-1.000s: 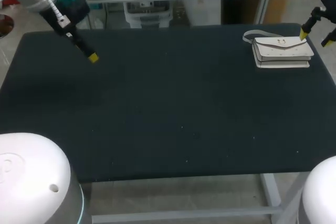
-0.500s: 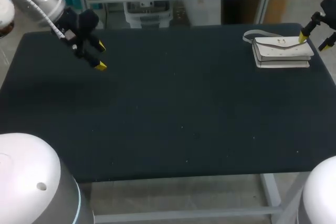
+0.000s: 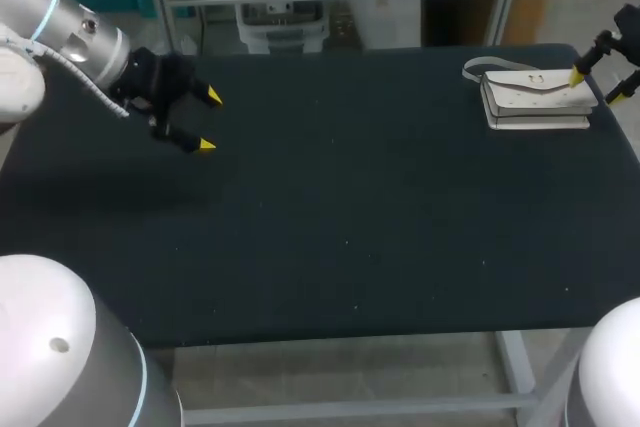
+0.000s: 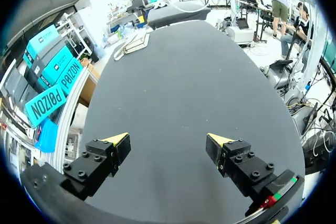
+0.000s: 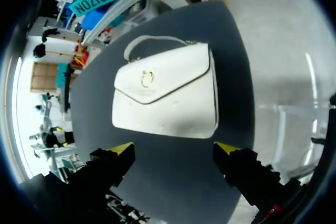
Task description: Pick up the bag, open it, inspect its contents, close it, and place it on the opposite side
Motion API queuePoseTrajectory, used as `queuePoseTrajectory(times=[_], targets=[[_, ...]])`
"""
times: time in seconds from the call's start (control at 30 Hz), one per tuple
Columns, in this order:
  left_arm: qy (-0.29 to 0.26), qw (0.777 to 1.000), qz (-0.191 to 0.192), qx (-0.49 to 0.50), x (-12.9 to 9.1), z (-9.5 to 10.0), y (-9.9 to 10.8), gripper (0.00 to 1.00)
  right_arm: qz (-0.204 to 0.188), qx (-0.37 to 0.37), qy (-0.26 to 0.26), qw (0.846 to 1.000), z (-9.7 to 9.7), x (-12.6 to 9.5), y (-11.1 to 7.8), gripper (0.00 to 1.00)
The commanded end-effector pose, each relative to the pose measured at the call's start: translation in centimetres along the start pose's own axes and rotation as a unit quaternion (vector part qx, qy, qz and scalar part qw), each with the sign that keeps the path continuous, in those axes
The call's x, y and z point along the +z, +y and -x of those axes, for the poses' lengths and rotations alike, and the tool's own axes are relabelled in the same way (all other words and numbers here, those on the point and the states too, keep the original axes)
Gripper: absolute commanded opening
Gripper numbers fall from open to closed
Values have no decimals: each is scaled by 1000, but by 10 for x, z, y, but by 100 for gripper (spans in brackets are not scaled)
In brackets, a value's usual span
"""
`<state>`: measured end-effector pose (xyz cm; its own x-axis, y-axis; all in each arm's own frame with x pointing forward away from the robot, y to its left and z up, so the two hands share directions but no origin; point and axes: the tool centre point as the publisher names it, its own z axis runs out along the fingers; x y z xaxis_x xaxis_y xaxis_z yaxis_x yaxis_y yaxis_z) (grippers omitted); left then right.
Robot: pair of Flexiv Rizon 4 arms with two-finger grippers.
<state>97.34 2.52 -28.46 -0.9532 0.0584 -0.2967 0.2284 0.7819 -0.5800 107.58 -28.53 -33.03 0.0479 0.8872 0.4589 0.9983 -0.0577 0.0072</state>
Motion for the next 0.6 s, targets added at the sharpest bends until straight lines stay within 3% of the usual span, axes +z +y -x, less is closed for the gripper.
queuePoseTrajectory(times=[0.03,0.23,0.6], targets=[[-21,1000,-10,3,6,-3,0,100,7,8,11,1000,16,4,5,100],[-12,1000,-10,7,12,-3,-1,100,23,18,15,999,27,8,11,100],[1,1000,-11,3,16,-3,0,100,62,27,37,997,34,29,42,97]])
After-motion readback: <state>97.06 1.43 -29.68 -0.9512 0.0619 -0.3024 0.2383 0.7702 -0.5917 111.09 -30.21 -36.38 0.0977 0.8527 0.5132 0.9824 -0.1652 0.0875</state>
